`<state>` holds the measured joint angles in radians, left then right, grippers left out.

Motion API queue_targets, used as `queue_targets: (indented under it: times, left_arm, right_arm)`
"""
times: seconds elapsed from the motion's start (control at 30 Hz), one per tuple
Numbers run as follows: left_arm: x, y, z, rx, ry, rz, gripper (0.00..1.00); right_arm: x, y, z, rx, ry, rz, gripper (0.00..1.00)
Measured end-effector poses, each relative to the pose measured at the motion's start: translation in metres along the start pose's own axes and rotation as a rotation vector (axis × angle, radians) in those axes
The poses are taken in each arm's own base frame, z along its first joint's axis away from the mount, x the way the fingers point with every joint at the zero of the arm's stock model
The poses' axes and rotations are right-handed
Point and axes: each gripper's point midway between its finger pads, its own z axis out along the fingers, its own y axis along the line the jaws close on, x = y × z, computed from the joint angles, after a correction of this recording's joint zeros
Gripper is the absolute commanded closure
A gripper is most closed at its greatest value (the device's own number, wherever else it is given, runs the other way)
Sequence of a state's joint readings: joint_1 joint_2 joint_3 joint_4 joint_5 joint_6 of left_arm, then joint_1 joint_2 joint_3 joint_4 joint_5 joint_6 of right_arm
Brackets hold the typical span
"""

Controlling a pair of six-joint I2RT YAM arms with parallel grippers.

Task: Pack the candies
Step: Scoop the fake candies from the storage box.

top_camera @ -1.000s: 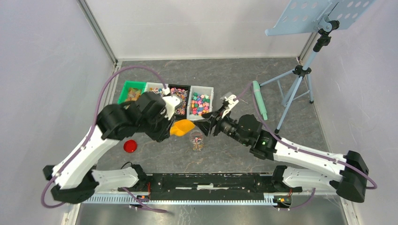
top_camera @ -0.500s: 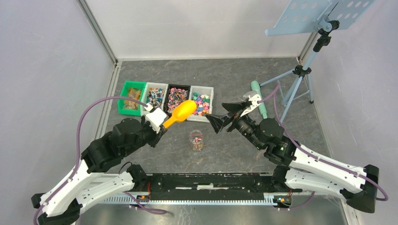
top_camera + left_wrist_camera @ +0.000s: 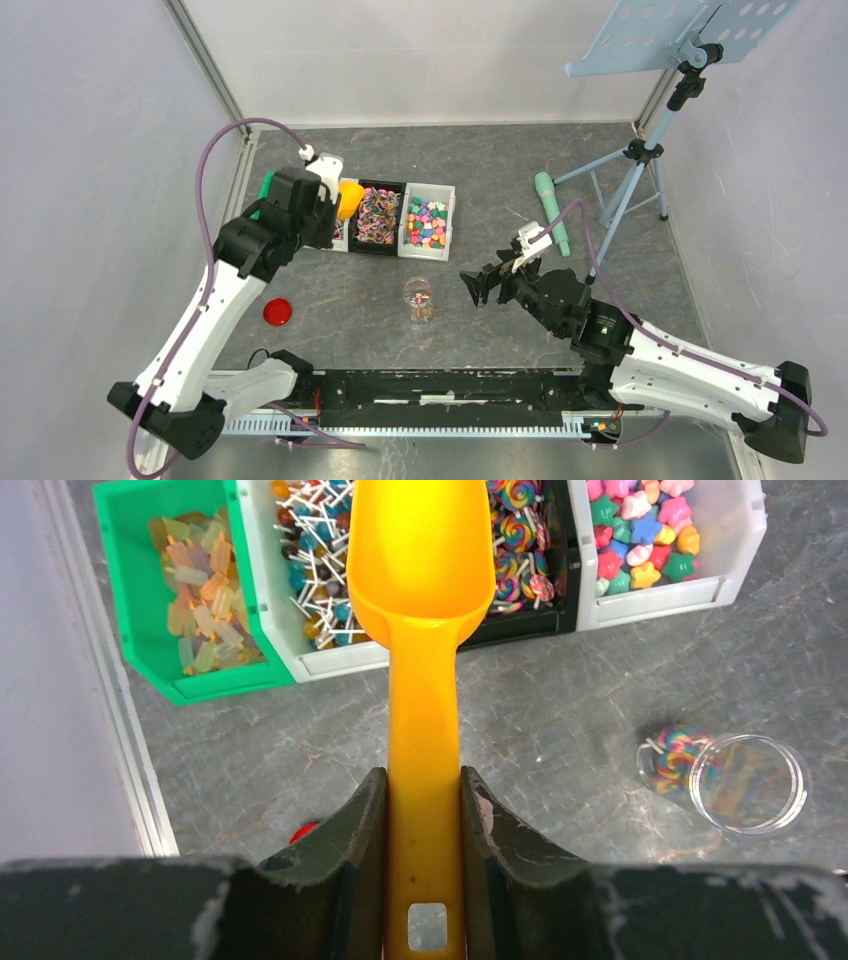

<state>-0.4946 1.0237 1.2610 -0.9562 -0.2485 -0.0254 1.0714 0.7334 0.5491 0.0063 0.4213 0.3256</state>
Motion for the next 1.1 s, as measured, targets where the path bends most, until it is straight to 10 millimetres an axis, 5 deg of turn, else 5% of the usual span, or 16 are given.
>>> queue_targets:
  times: [0.23, 0.73, 0.9, 1.1]
  left_arm:
    - [-0.009, -0.010, 0.018, 0.085, 0.163, -0.046, 0.98]
    - [0.006, -0.027, 0.069, 0.140, 0.431, -0.079, 0.98]
    - [0.010, -0.031, 0.077, 0.159, 0.444, -0.088, 0.98]
    - [0.017, -0.033, 0.086, 0.183, 0.450, -0.106, 0.98]
  right_arm:
    - [0.008, -0.008, -0.005, 0.019, 0.033, -0.053, 0.02]
    - [0.009, -0.015, -0.009, 0.045, 0.040, -0.065, 0.02]
    - [0.017, -0.024, 0.012, 0.129, 0.087, -0.077, 0.02]
    - [-0.009, -0.034, 0.076, 0.192, 0.119, -0.057, 0.08]
